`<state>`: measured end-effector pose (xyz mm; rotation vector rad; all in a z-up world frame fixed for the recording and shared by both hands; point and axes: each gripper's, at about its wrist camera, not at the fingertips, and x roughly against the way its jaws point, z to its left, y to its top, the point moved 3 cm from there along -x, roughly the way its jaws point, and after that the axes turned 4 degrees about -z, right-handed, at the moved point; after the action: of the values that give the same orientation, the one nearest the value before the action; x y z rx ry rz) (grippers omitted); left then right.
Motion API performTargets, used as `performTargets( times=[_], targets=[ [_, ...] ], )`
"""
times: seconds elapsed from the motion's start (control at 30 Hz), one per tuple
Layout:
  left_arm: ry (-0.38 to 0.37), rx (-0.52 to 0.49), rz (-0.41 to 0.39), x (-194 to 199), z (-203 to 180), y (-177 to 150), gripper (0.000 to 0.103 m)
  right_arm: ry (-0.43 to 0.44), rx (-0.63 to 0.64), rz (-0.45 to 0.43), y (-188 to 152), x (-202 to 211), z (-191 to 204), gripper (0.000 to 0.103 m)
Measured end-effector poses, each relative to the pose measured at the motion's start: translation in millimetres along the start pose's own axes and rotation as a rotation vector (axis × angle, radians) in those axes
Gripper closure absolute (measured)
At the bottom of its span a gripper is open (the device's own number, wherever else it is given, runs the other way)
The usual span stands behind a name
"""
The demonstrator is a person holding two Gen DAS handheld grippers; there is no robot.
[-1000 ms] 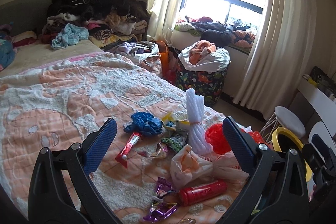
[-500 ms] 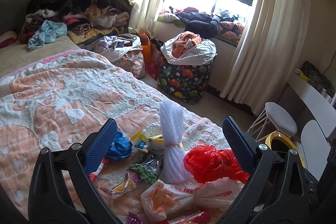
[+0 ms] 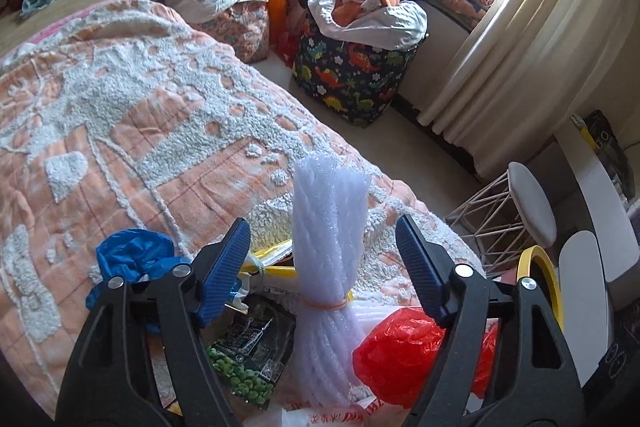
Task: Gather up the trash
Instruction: 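Close the left gripper on the white foam fruit net and lift it, then carry the foam net over the yellow bin and open the left gripper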
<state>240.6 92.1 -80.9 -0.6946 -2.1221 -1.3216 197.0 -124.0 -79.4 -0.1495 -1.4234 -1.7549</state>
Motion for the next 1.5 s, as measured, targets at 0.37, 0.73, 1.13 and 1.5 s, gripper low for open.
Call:
performTargets(
  times=[0.37, 0.73, 1.13, 1.5],
  targets=[
    [-0.056, 0.030, -0.013, 15.2, -6.3, -5.6, 0.093, 0.054, 0.055, -0.060, 11.3, 28.7, 8.9, 0.097],
    [-0.101, -0.019, -0.159, 72.4, -43.8, 3.5, 0.094, 0.091, 0.062, -0.227, 37.7, 92.6, 0.1, 0.100],
    [-0.168, -0.075, -0.184, 85.9, -93.5, -6.5, 0.094, -0.007, -0.029, -0.343, 49.3, 141.5, -55.8, 0.100],
    [-0.247, -0.138, -0.148, 78.5, -152.7, -31.9, 0.094, -0.088, -0.084, -0.381, 40.0, 166.9, -90.6, 0.100]
  ],
)
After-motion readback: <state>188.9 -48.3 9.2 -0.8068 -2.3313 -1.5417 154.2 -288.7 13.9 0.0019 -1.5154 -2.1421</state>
